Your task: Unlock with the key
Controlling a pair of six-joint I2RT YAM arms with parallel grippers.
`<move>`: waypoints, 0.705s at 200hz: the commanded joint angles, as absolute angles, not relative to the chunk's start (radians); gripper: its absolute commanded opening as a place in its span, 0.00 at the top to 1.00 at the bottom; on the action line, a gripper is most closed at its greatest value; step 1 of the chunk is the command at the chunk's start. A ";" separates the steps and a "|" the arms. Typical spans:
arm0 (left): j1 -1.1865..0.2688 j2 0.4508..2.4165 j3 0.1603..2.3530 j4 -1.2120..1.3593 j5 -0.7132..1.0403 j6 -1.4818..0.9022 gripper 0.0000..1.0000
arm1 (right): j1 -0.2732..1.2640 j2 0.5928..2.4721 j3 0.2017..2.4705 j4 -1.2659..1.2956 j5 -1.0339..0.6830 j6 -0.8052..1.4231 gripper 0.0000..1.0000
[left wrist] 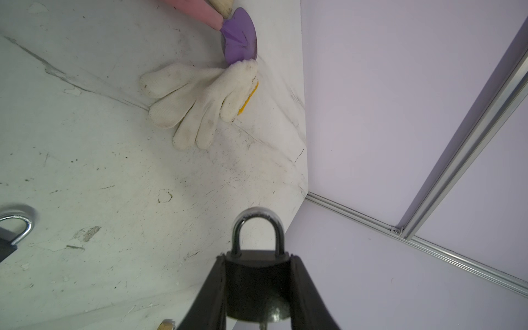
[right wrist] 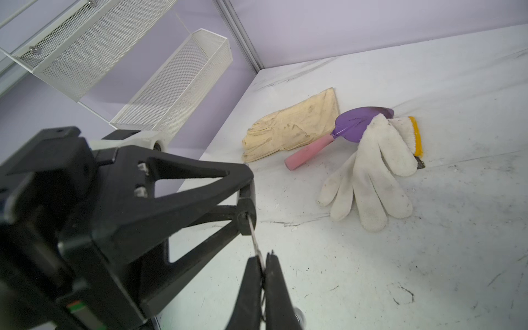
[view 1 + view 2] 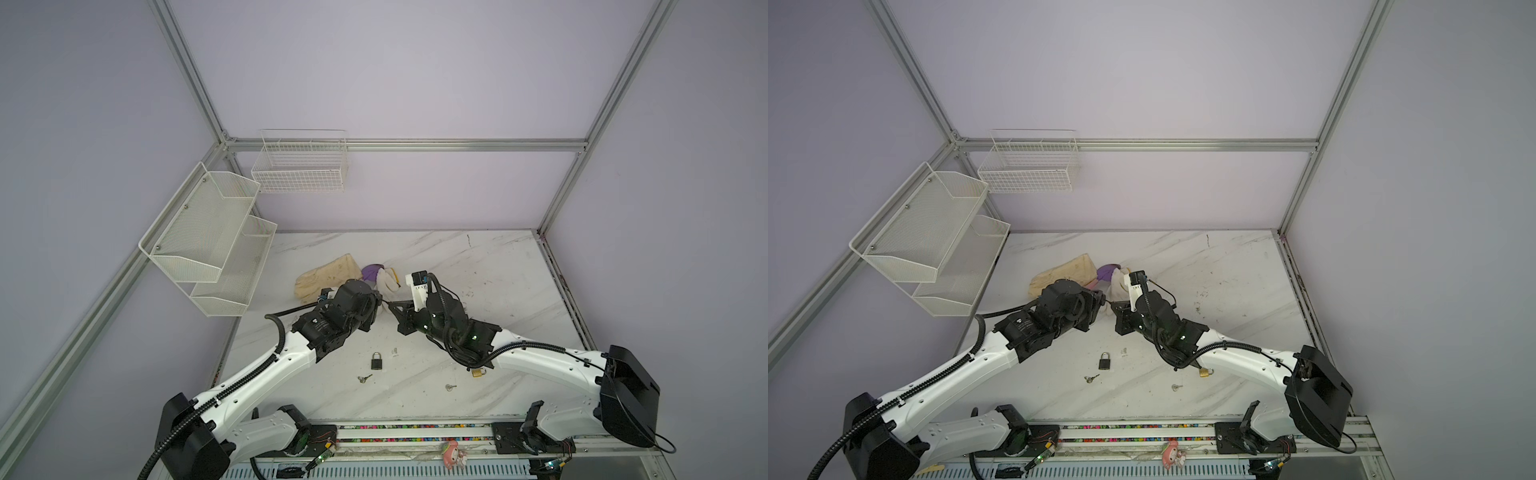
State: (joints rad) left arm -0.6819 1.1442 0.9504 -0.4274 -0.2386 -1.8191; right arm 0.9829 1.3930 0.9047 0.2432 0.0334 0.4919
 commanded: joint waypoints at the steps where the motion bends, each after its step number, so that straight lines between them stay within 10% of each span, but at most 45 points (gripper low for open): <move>1: -0.678 1.121 0.908 -0.379 -0.239 -1.830 1.00 | 0.988 1.386 0.902 0.281 0.038 0.488 1.00; 141: -0.679 1.135 0.924 -0.357 -0.211 -1.820 1.00 | 0.989 1.416 0.910 0.272 0.088 0.463 1.00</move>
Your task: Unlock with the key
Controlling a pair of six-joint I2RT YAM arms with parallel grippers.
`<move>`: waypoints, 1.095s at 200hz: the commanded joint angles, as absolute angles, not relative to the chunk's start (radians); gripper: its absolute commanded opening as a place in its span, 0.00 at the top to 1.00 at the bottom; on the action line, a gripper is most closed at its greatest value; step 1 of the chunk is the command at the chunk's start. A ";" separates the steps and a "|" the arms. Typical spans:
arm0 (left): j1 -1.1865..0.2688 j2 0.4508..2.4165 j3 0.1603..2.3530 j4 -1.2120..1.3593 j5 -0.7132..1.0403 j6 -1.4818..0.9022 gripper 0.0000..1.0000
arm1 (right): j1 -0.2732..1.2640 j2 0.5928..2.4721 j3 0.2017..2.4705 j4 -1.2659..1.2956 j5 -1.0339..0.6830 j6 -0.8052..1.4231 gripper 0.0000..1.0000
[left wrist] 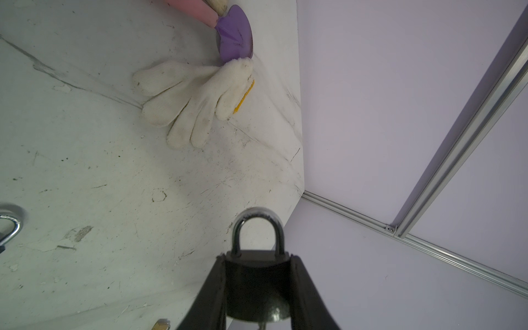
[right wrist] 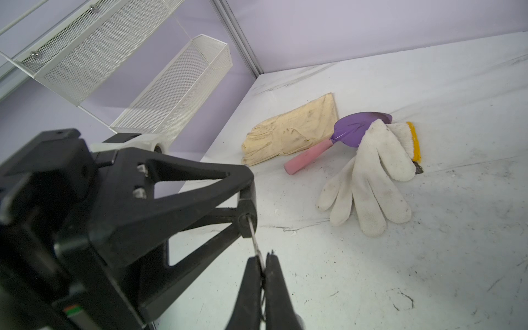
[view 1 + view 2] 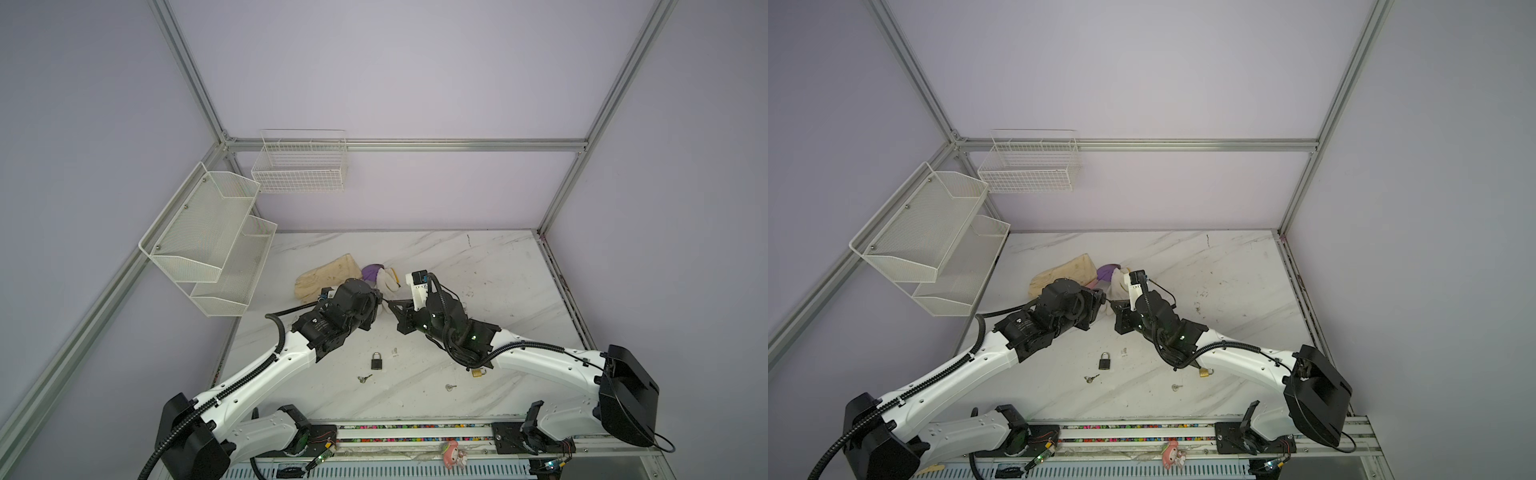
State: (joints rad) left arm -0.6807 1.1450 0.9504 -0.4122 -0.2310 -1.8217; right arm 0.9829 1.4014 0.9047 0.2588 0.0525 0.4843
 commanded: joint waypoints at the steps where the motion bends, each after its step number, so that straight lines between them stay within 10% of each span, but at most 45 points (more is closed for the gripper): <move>1: -0.679 1.135 0.925 -0.357 -0.211 -1.820 1.00 | 0.989 1.416 0.910 0.272 0.089 0.463 1.00; 219: -0.700 1.196 0.963 -0.386 -0.254 -1.823 1.00 | 1.071 1.463 1.036 0.419 0.029 0.509 1.00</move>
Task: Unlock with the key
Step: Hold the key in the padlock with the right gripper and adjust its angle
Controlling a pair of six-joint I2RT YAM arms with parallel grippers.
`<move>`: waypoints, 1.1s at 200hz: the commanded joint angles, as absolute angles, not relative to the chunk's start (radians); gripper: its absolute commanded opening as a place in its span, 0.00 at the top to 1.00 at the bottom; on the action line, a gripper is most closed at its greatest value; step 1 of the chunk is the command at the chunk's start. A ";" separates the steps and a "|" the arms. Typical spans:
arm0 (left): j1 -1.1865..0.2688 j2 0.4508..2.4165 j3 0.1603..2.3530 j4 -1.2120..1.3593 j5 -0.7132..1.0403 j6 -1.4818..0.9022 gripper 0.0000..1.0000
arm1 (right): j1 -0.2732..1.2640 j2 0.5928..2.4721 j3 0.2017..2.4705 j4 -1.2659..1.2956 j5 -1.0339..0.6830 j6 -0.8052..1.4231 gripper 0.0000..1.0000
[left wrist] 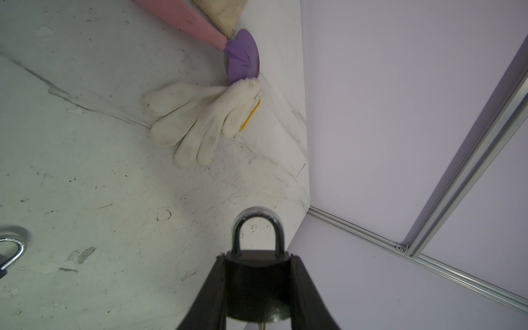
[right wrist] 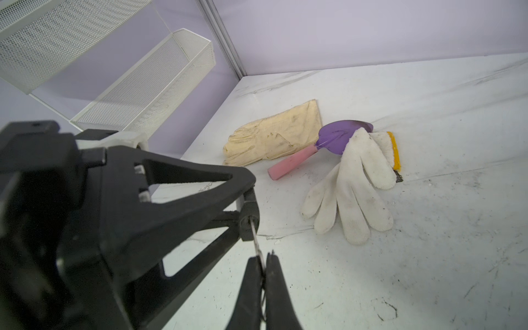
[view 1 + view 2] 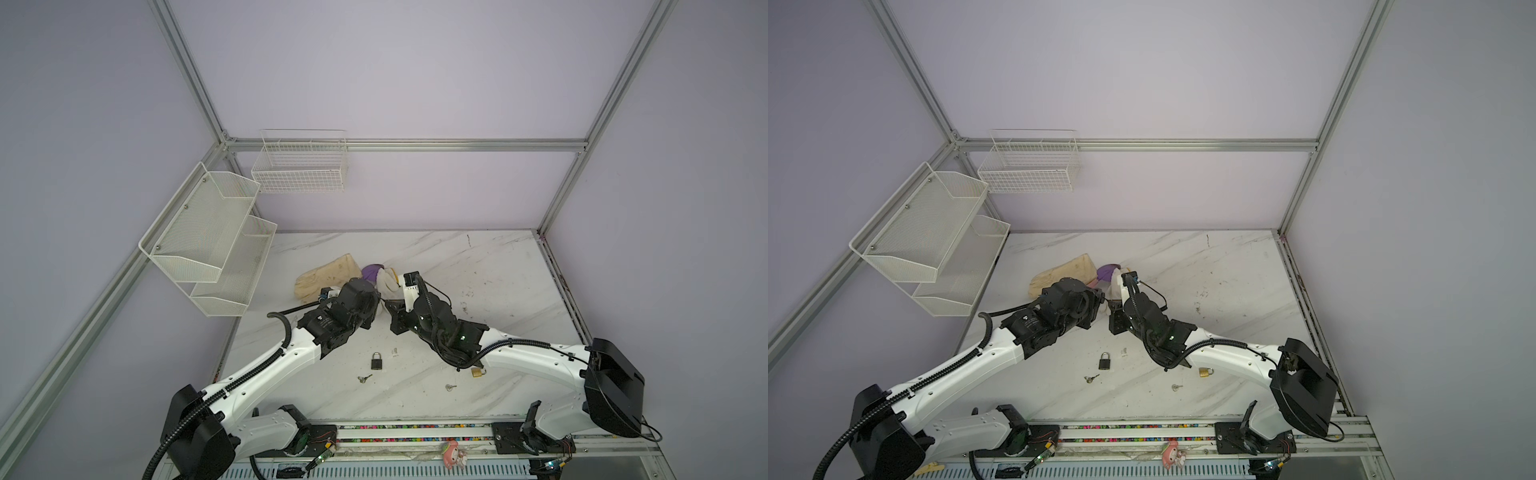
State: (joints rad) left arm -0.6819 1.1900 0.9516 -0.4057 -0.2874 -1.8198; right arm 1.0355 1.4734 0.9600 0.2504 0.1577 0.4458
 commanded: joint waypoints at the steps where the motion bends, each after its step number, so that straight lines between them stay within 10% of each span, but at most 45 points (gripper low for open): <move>1: -0.701 1.196 0.963 -0.386 -0.254 -1.823 1.00 | 1.071 1.464 1.037 0.419 0.027 0.510 1.00; 175: -0.701 1.168 0.966 -0.377 -0.241 -1.821 1.00 | 1.078 1.512 1.058 0.288 0.316 0.216 1.00; 220: -0.712 1.181 1.002 -0.339 -0.190 -1.816 1.00 | 1.077 1.515 1.006 0.459 0.131 0.270 1.00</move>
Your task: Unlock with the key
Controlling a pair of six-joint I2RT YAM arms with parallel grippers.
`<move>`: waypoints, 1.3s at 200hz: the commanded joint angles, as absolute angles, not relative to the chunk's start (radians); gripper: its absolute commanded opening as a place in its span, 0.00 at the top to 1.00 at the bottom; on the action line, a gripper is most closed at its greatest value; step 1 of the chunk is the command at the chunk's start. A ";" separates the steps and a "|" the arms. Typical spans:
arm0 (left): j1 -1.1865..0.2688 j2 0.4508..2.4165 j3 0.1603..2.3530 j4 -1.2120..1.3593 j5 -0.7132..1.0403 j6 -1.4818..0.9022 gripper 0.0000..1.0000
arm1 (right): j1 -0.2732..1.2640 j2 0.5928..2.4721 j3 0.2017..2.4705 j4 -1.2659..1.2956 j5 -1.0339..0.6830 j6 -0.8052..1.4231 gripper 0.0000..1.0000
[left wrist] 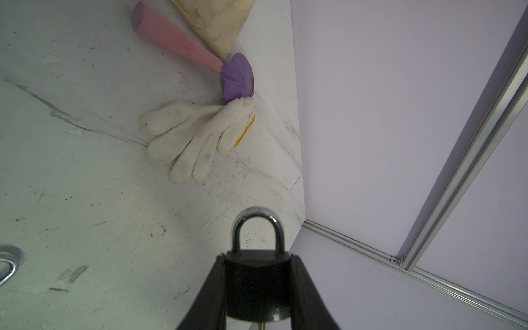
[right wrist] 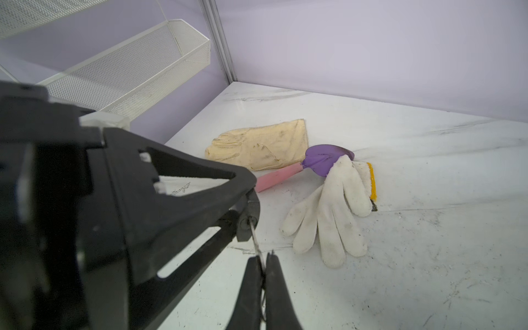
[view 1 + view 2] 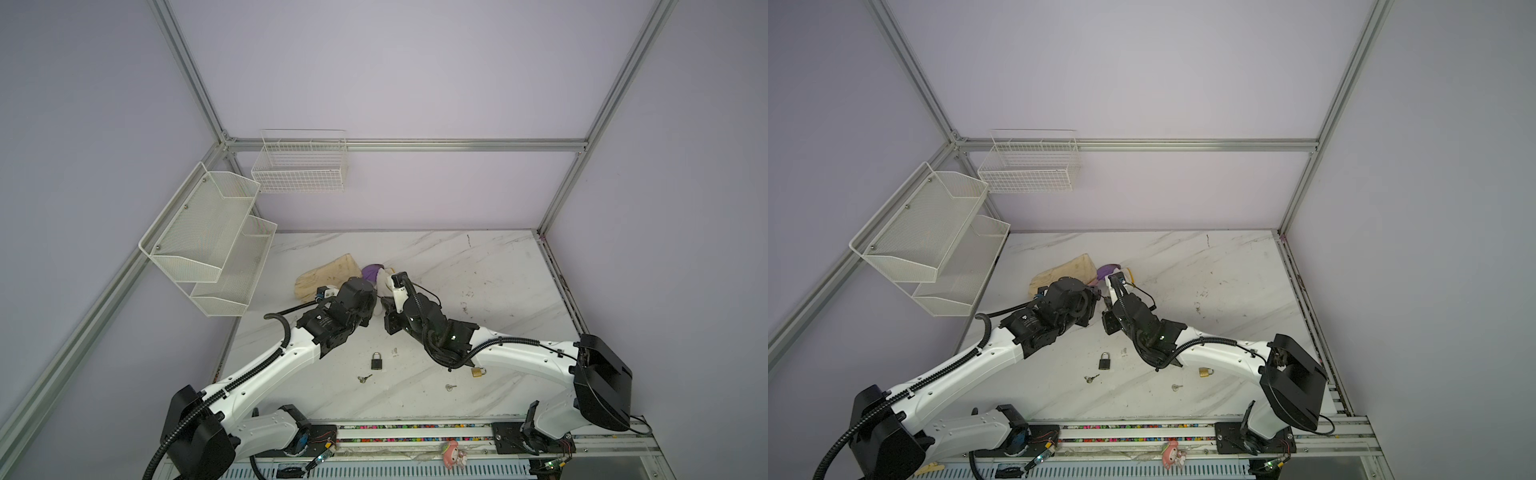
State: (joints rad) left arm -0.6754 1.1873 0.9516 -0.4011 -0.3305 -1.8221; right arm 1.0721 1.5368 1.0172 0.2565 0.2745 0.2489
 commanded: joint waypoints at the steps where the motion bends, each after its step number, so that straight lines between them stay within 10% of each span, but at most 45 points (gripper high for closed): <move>1: -0.714 1.181 1.003 -0.339 -0.191 -1.815 1.00 | 1.077 1.514 1.006 0.462 0.120 0.275 1.00; 38: -0.743 1.176 1.011 -0.330 -0.201 -1.806 1.00 | 1.011 1.494 1.023 0.604 -0.170 0.608 1.00; 129: -0.753 1.173 0.995 -0.332 -0.201 -1.811 1.00 | 1.109 1.472 1.002 0.468 0.326 -0.107 1.00; 224: -0.788 1.178 0.996 -0.293 -0.170 -1.792 1.00 | 1.085 1.478 1.116 0.509 0.042 0.611 1.00; 260: -0.788 1.181 1.011 -0.347 -0.181 -1.749 1.00 | 1.098 1.495 1.214 0.316 0.238 0.243 1.00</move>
State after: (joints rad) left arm -0.7158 1.1648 0.9543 -0.3195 -0.3943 -1.8095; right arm 1.0569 1.4982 1.0771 0.2070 0.2600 0.4118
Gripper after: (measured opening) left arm 0.295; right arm 0.058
